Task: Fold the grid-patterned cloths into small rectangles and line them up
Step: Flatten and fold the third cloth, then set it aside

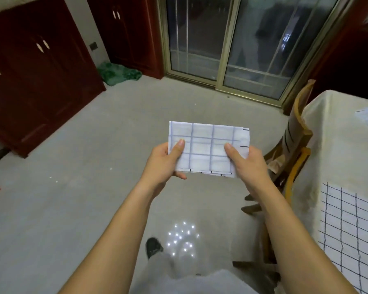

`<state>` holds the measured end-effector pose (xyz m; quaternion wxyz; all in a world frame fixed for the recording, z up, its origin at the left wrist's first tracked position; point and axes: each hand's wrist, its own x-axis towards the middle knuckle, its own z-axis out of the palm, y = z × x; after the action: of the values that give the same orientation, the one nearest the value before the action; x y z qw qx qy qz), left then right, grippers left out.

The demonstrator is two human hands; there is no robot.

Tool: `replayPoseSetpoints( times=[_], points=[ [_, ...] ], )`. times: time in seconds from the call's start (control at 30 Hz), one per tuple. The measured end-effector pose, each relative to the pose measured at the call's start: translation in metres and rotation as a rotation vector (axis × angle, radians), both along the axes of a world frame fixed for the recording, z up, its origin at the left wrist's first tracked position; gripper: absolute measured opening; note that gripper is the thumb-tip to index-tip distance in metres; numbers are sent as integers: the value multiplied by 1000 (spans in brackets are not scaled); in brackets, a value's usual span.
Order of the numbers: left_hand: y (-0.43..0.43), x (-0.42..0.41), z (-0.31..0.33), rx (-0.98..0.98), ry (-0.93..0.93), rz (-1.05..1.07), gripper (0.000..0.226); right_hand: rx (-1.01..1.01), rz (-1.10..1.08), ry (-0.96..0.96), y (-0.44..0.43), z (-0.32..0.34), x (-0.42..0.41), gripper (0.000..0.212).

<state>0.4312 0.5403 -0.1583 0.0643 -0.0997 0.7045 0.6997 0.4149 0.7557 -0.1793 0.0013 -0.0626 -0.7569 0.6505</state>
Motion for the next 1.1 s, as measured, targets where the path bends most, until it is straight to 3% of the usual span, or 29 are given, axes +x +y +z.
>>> replayPoseSetpoints(
  times=[0.27, 0.4, 0.53, 0.77, 0.93, 1.1],
  points=[
    [19, -180, -20, 67, 7, -142, 27, 54, -153, -8, 12, 6, -142, 13],
    [39, -281, -1, 113, 1, -282, 32, 88, -285, 27, 29, 22, -214, 4],
    [70, -364, 16, 148, -7, -406, 37, 96, -429, 48, 49, 29, -275, 8],
    [148, -475, 4, 54, -26, -629, 38, 52, -657, 25, 110, 12, -345, 6],
    [223, -552, -1, -4, -15, -691, 34, 12, -725, 22, 176, -6, -418, 30],
    [289, -647, 17, -29, -4, -643, 26, -19, -699, 45, 242, 11, -518, 5]
  ],
)
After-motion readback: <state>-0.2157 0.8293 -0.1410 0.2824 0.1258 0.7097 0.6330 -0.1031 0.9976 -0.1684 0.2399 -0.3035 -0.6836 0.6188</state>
